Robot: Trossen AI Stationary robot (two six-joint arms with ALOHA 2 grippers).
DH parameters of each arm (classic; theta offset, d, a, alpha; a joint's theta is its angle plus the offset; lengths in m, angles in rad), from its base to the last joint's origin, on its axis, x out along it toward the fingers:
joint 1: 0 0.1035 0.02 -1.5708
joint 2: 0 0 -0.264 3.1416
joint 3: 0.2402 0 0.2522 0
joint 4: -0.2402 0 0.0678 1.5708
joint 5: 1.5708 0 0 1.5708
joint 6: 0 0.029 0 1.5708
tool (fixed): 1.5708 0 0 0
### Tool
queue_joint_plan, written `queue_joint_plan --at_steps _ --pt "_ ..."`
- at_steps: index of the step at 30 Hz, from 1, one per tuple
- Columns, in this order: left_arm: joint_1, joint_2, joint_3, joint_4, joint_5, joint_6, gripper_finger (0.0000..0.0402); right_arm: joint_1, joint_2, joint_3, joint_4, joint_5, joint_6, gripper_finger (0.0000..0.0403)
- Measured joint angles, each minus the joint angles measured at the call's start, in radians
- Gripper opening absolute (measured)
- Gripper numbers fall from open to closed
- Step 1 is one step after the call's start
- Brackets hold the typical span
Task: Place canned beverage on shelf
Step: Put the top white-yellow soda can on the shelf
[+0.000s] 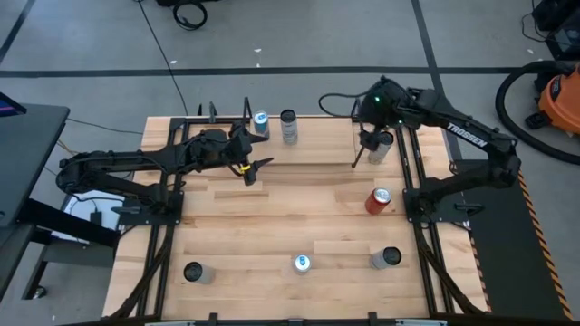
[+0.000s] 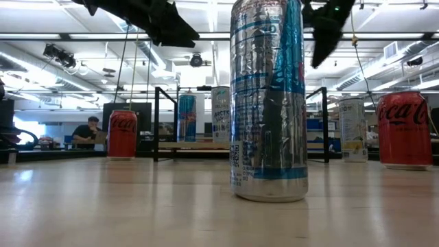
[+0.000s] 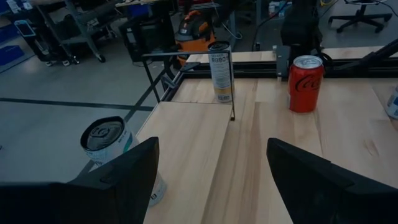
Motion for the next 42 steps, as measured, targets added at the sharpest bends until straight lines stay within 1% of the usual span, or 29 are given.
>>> queue_joint_plan --at_steps 4,11,13,15,19,28,32,34,42 --pt "0.0 0.0 0.0 0.001 0.0 0.0 0.0299 -0.017 0.0 0.0 -0.116 0.012 -0.04 0.0368" --pt "0.0 0.0 0.0 0.001 0.0 -0.02 0.0299 -0.096 0.0 0.0 -0.165 0.05 -0.082 0.0368" --pt "0.0 0.0 0.0 0.001 0.0 -0.021 0.0299 -0.128 0.0 0.0 -0.19 0.032 -0.091 0.0368" --pt "0.0 0.0 0.0 0.001 0.0 -0.021 0.0299 -0.16 -0.001 -0.002 -0.208 -0.01 -0.099 0.0368" --pt "0.0 0.0 0.0 0.0 0.0 -0.021 0.0299 -0.214 -0.036 -0.058 -0.189 -0.092 -0.12 0.0368" --pt "0.0 0.0 0.0 0.0 0.0 -0.02 0.0299 -0.286 -0.123 -0.201 -0.091 -0.099 -0.145 0.0368" --pt "0.0 0.0 0.0 0.0 0.004 -0.02 0.0299 -0.309 -0.145 -0.262 -0.048 -0.141 -0.158 0.0368" --pt "0.0 0.0 0.0 0.0 0.008 -0.02 0.0299 -0.317 -0.148 -0.287 -0.033 -0.157 -0.164 0.0368" --pt "0.0 0.0 0.0 0.0 0.01 -0.02 0.0299 -0.34 -0.149 -0.383 0.07 -0.15 -0.173 0.0368"
